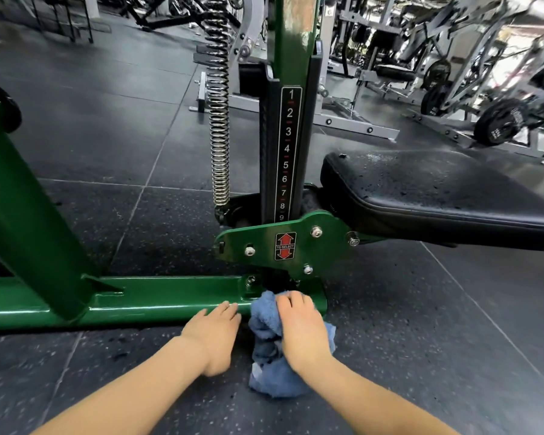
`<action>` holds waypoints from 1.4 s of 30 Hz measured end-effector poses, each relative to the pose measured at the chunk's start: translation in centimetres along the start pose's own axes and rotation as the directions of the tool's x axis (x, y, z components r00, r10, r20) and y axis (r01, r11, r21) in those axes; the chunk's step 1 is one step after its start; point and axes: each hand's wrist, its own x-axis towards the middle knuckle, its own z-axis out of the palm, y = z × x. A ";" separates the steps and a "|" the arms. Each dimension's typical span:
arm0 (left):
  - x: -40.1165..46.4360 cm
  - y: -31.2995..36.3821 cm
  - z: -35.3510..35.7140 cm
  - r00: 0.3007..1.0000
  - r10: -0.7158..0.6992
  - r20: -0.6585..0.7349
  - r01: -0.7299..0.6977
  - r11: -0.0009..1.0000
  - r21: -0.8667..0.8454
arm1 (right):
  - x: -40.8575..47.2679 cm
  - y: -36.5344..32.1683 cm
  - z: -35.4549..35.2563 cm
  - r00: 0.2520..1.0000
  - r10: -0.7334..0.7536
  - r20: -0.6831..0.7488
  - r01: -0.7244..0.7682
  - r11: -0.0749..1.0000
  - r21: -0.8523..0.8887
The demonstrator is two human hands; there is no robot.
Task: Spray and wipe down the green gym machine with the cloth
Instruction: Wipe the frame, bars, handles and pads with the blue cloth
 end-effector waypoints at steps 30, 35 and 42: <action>1.7 -2.0 0.6 0.989 -0.112 0.092 0.126 0.979 -0.163 | 3.1 -1.3 2.8 0.905 0.337 0.259 -0.289 0.935 -0.207; -0.6 -3.4 -0.1 0.987 -0.132 0.095 0.148 0.971 -0.190 | 1.5 -4.8 1.4 0.926 0.369 0.078 -0.377 0.913 0.155; -1.4 -3.4 -1.6 0.990 -0.119 0.074 0.134 0.959 -0.250 | 2.0 -7.4 -0.2 0.794 0.534 -0.292 -0.320 0.774 0.547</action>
